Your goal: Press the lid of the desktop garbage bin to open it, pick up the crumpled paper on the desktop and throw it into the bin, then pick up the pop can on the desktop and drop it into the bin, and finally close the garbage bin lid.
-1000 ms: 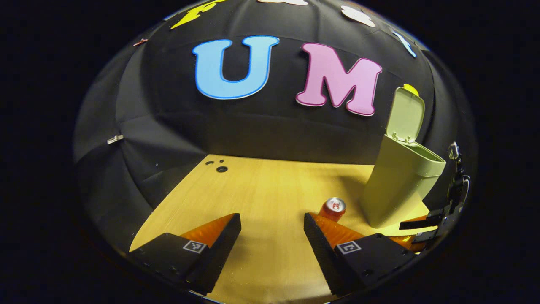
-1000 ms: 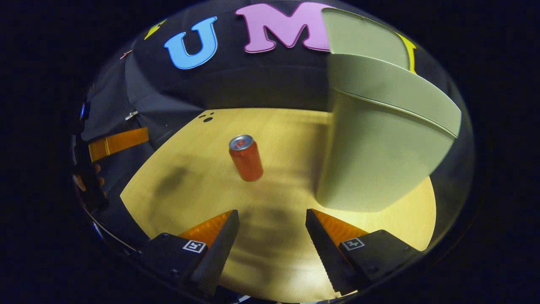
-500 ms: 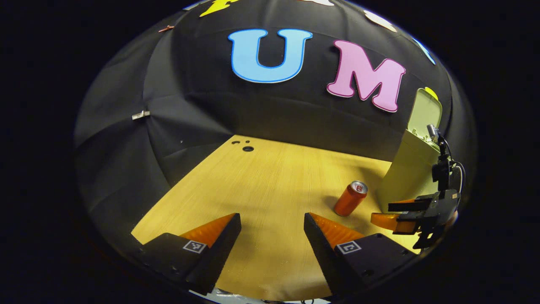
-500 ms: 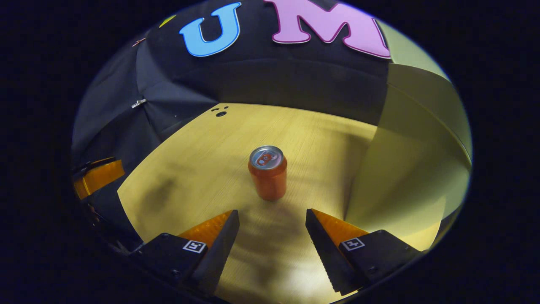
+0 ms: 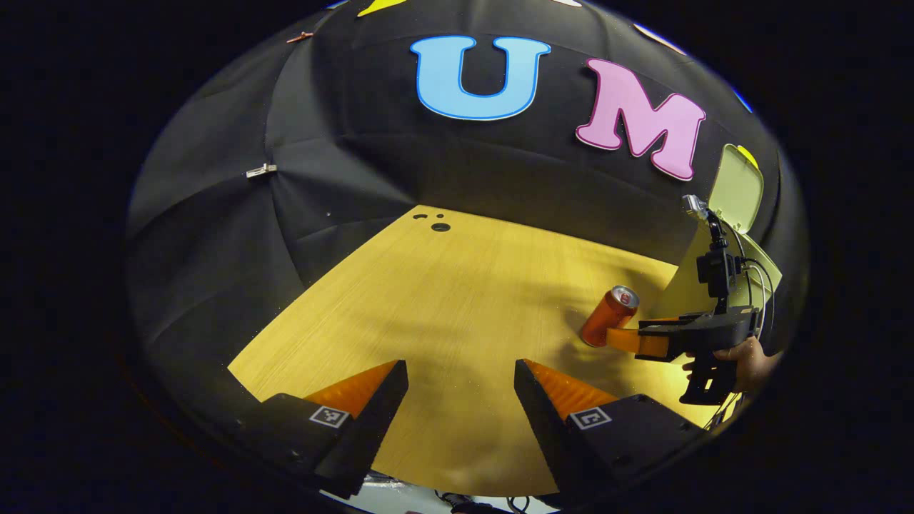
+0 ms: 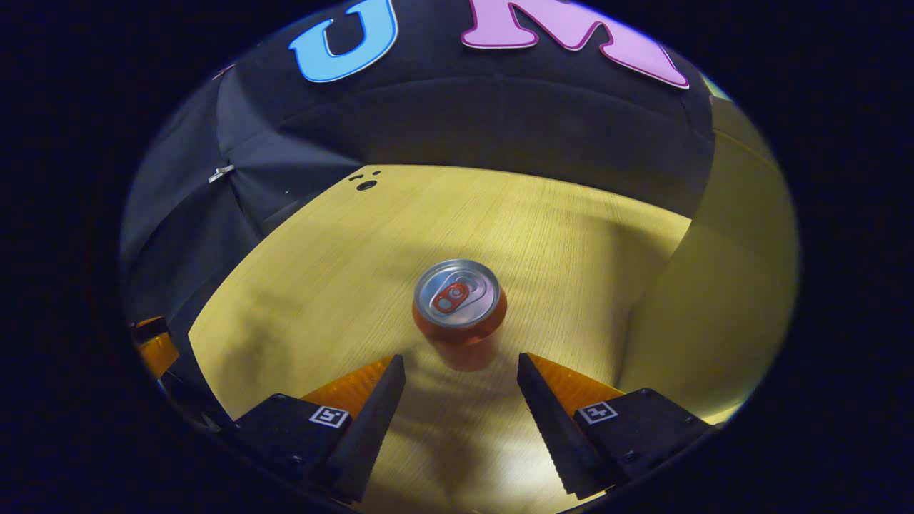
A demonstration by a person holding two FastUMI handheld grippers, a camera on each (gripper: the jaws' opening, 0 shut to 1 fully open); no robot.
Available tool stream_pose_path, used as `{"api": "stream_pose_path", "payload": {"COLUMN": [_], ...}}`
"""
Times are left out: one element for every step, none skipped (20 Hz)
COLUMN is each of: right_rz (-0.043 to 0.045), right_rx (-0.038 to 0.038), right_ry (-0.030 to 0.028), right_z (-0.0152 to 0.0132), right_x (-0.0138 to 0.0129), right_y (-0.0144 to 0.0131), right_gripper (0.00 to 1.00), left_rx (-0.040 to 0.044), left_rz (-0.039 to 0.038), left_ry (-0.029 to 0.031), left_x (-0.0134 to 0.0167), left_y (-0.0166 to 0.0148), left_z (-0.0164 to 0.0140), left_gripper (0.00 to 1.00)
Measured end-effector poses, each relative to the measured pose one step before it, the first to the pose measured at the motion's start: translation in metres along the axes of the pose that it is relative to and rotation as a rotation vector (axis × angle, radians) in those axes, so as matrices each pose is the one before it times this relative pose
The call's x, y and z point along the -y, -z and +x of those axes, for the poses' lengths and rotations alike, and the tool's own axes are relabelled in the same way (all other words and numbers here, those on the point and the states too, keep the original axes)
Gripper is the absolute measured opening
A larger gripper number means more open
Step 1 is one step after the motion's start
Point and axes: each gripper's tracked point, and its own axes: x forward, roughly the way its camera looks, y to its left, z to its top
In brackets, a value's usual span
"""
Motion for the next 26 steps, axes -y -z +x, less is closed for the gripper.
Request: {"api": "stream_pose_path", "payload": {"right_rz": [0.00203,0.00081,0.0026,0.0041,0.0052,0.00772,0.0096,0.00924,0.00834,0.00427,-0.00227,-0.00394,-0.00751,-0.0101,-0.01098,-0.01162,-0.0094,-0.0069,-0.00371,-0.00096,0.00087,0.00218,0.00131,-0.00113,-0.00388,-0.00197], "right_rx": [-0.00294,-0.0021,0.00051,0.00392,0.00315,0.00258,0.00559,0.00541,0.0032,-0.00002,-0.00196,-0.00382,0.00154,-0.00087,-0.00106,-0.00322,0.00547,0.0111,0.01259,0.0143,0.01627,0.01903,0.01874,0.01805,0.01639,0.0198], "right_ry": [0.00133,-0.00073,-0.00011,0.0018,0.00304,0.00464,0.0078,0.00679,0.00319,0.00313,0.00465,0.00124,0.00082,-0.00095,-0.00112,-0.00329,-0.00041,-0.00109,-0.00283,-0.00162,-0.00065,0.00097,0.00082,0.00364,0.00572,0.00733], "right_z": [0.00516,0.00314,0.00458,0.00339,0.00386,0.00361,0.00263,0.00471,0.00311,0.00242,0.00112,0.00124,-0.00111,-0.00153,-0.00055,-0.00046,-0.00429,-0.00522,-0.00612,-0.00925,-0.00917,-0.00914,-0.01001,-0.01068,-0.01244,-0.01208], "right_x": [0.00158,0.00004,-0.00029,-0.00007,0.00046,0.00035,0.00086,0.00039,0.00016,-0.00021,0.00032,0.00042,-0.00029,-0.00035,-0.00095,-0.00088,-0.00133,-0.00198,-0.00197,-0.00074,-0.00162,-0.00084,-0.0014,-0.00041,0.00014,0.0003], "right_y": [-0.00031,-0.00152,-0.00216,-0.00226,-0.00303,-0.00294,-0.00333,-0.00427,-0.00229,-0.00116,0.00139,0.00127,-0.00014,0.00181,0.0004,-0.00123,-0.00165,-0.00456,-0.00482,-0.00487,-0.00679,-0.00662,-0.00804,-0.00654,-0.00722,-0.00722], "right_gripper": [0.99,0.99,0.99,0.99,1.0,0.99,0.99,0.99,0.99,0.99,0.99,0.93,0.9,0.81,0.84,0.83,0.83,0.83,0.83,0.83,0.83,0.83,0.83,0.83,0.83,0.83], "left_rx": [-0.00227,-0.00136,-0.00072,-0.00095,-0.00253,-0.00072,0.0031,-0.00188,-0.00252,-0.00362,-0.00261,-0.00175,-0.00128,-0.0009,-0.00041,0.00027,0.00023,0.00256,0.00424,0.00265,0.00393,0.00417,0.00363,0.00209,0.00067,0.01289], "left_rz": [-0.00761,-0.00896,-0.00785,-0.00451,-0.00024,0.00353,0.00578,0.00959,0.00746,0.00449,0.00047,-0.00061,0.00148,0.00244,0.00186,0.00003,0.00007,0.0024,0.00461,0.00407,0.00252,0.00155,0.00123,-0.00094,-0.00694,-0.01148], "left_ry": [-0.00923,-0.00757,-0.00553,-0.00363,-0.00287,-0.00047,-0.00273,-0.01029,-0.00071,0.00194,0.004,0.00617,0.00391,-0.00053,0.00004,0.00219,0.00512,0.00565,0.00413,0.00615,0.00898,0.01151,0.01316,0.01306,0.01633,0.02438], "left_x": [-0.00188,-0.00243,-0.0012,-0.00056,-0.00032,-0.00011,-0.00045,-0.00197,0.00052,0.00082,0.00112,0.00138,0.00081,-0.00075,-0.00118,-0.00051,0.00002,0.0003,-0.00076,-0.00057,-0.00014,0.0,0.0004,-0.00027,0.0,0.00159], "left_y": [-0.00042,0.00038,-0.00074,0.00107,0.00061,0.0011,0.00002,0.00033,0.00231,0.00309,0.00101,0.00089,0.00115,0.00288,0.00055,0.0014,0.00041,0.00199,0.00003,0.00163,0.00059,0.00187,0.00081,0.00148,0.00071,-0.0016], "left_z": [0.0008,0.00135,-0.00033,-0.00015,-0.00087,-0.00046,-0.00043,-0.00052,0.00069,-0.00238,-0.00022,-0.00047,-0.00176,-0.00167,-0.00162,-0.00077,-0.00193,-0.00246,-0.00174,-0.00197,-0.00129,-0.00127,-0.00181,-0.00176,-0.0016,-0.00203], "left_gripper": [0.96,0.96,0.96,0.96,0.96,0.96,0.96,0.96,0.96,0.96,0.96,0.96,0.96,0.96,0.96,0.96,0.96,0.96,0.96,0.96,0.96,0.96,0.96,0.96,0.96,0.96]}}
